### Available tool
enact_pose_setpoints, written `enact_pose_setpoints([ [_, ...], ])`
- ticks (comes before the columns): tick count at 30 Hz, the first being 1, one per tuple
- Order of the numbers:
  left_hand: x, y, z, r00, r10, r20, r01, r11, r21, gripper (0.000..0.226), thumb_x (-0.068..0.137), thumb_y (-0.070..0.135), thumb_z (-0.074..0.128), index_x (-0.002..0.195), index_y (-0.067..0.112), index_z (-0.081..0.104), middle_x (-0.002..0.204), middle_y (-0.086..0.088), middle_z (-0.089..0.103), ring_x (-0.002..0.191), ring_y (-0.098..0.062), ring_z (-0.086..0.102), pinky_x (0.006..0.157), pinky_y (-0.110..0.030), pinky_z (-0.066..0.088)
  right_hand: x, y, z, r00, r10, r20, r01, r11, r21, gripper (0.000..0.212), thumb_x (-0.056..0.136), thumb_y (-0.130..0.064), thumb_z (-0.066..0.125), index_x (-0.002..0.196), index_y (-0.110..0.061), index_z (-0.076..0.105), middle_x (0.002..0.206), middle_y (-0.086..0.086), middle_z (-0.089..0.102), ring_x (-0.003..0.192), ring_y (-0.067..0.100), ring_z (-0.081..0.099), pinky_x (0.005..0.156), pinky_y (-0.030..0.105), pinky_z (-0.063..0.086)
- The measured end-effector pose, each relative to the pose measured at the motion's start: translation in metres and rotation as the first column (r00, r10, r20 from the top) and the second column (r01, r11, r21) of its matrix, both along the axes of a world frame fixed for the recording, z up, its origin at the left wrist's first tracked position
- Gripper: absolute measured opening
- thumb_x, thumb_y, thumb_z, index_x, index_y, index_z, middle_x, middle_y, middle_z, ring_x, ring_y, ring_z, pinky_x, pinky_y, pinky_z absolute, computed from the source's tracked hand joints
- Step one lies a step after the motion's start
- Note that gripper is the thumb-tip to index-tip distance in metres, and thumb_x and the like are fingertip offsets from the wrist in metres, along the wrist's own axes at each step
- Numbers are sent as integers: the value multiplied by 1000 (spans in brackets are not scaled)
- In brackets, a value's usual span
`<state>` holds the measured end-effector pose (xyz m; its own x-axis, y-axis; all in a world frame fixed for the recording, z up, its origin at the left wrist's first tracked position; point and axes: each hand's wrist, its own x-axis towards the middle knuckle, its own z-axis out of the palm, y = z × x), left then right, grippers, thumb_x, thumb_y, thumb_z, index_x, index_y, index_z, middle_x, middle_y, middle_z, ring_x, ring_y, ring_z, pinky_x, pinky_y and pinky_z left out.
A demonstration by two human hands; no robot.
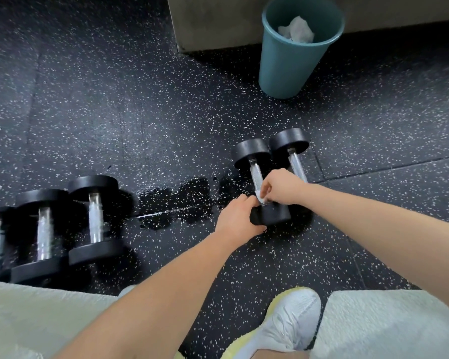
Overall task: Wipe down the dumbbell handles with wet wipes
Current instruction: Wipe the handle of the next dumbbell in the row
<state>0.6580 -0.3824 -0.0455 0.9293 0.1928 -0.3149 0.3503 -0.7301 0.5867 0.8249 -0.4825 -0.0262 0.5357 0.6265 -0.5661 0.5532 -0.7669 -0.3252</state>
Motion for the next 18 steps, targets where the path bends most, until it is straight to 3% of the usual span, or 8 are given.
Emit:
enact_pose_setpoints([
  [4, 5, -6, 5, 1000, 11, -9, -11, 999, 41, 61, 70, 60, 83, 110, 25, 53, 107, 9, 44, 102, -14, 44, 76, -33, 40, 13, 12, -3, 954, -273, 127, 221, 922, 318, 7, 87, -20, 75, 92, -22, 80, 94, -4, 72, 84, 15, 67, 80, 30, 54],
  [6, 8, -7, 8, 999, 13, -32, -11, 999, 44, 59, 71, 59, 84, 102, 25, 48, 105, 8, 46, 98, -15, 45, 75, -34, 39, 12, 22, -7, 926, -355, 131, 285, 883, 374, 9, 90, -22, 71, 94, -21, 80, 93, -3, 73, 84, 18, 68, 78, 32, 55],
  [8, 10, -6, 10, 998, 6, -63, -3, 999, 54, 55, 74, 56, 83, 99, 27, 43, 103, 8, 49, 93, -16, 48, 73, -34, 40, 5, 30, -14, 925, -355, 136, 292, 892, 345, 13, 91, -23, 68, 91, -19, 80, 90, 0, 73, 83, 22, 69, 74, 32, 55],
  [11, 13, -3, 11, 998, -39, -59, 45, 993, 112, 53, 75, 56, 80, 107, 27, 50, 106, 7, 56, 95, -18, 58, 75, -38, 48, -1, 32, -16, 918, -360, 168, 292, 898, 329, 17, 91, -15, 63, 85, -14, 79, 96, 8, 73, 87, 29, 68, 76, 39, 57],
  [15, 11, -2, 6, 995, -94, -28, 98, 985, 142, 60, 76, 56, 74, 127, 33, 55, 104, 8, 53, 98, -19, 60, 73, -35, 48, -3, 18, -15, 964, -196, 178, 159, 967, 201, 15, 90, -16, 67, 89, -25, 79, 100, 0, 70, 86, 20, 65, 72, 29, 50],
  [18, 9, 1, 6, 995, -87, -51, 93, 989, 116, 63, 74, 56, 74, 130, 33, 55, 106, 8, 52, 99, -18, 58, 73, -34, 44, -1, 11, -13, 988, -99, 115, 81, 985, 154, 13, 87, -19, 70, 89, -28, 78, 94, -6, 73, 87, 16, 68, 73, 27, 51],
])
